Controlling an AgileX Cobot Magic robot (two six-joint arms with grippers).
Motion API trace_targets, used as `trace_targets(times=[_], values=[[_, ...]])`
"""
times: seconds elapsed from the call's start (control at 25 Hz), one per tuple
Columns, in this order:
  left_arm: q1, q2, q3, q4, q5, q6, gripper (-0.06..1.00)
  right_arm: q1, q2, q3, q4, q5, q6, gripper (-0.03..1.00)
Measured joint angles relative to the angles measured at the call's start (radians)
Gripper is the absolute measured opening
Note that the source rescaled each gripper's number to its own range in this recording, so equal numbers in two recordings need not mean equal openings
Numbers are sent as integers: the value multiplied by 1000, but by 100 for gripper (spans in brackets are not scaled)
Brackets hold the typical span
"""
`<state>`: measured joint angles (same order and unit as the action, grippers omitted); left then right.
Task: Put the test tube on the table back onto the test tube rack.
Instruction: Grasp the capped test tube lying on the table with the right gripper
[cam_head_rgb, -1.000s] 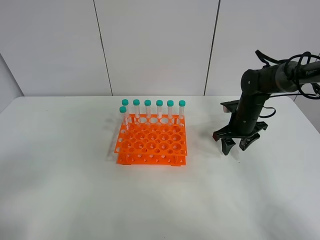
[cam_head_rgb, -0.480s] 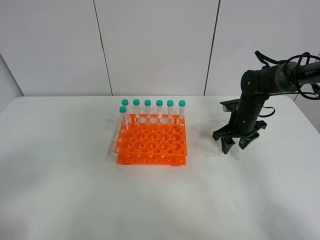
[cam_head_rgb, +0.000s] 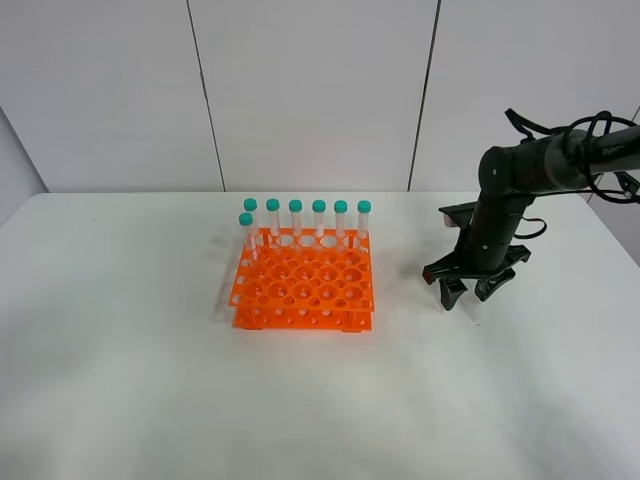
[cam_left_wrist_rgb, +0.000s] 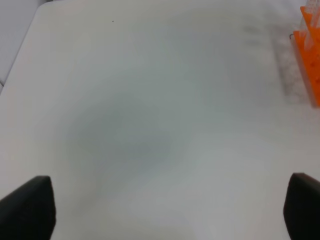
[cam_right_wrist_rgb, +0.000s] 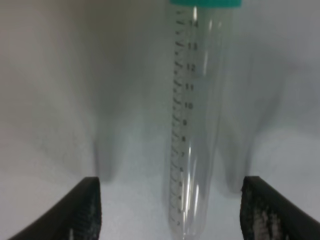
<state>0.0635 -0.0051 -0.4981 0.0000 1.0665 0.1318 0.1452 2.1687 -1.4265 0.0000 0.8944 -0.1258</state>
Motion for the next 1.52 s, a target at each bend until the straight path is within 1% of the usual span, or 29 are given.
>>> trace_targets(times=[0.36, 0.4, 0.44, 0.48, 0.52, 0.56, 0.6, 0.64, 0.68, 1.04, 1.12, 1.24, 1.32, 1.44, 1.52], values=[[0, 0, 0, 0, 0, 0, 100, 0, 15, 0, 6, 0, 3, 76], [0, 0, 0, 0, 0, 0, 100, 0, 15, 0, 6, 0, 3, 75], [0, 0, 0, 0, 0, 0, 100, 0, 15, 0, 6, 0, 3, 72], [0, 0, 0, 0, 0, 0, 100, 0, 15, 0, 5, 0, 3, 64], [0, 0, 0, 0, 0, 0, 100, 0, 15, 0, 5, 0, 3, 50], [0, 0, 0, 0, 0, 0, 100, 0, 15, 0, 0, 0, 3, 35], [0, 0, 0, 0, 0, 0, 100, 0, 15, 0, 0, 0, 3, 10], [0, 0, 0, 0, 0, 0, 100, 0, 15, 0, 0, -2, 4, 0], [0, 0, 0, 0, 0, 0, 100, 0, 15, 0, 0, -3, 4, 3], [0, 0, 0, 0, 0, 0, 100, 0, 15, 0, -6, 1, 7, 3], [0, 0, 0, 0, 0, 0, 100, 0, 15, 0, -15, 15, 7, 3], [0, 0, 0, 0, 0, 0, 100, 0, 0, 0, -55, 26, 7, 3], [0, 0, 0, 0, 0, 0, 100, 0, -33, 0, -69, -1, 15, 3], [0, 0, 0, 0, 0, 0, 100, 0, -109, 0, -71, -79, 33, 3], [0, 0, 0, 0, 0, 0, 100, 1, -155, 0, -69, -110, 34, 3]])
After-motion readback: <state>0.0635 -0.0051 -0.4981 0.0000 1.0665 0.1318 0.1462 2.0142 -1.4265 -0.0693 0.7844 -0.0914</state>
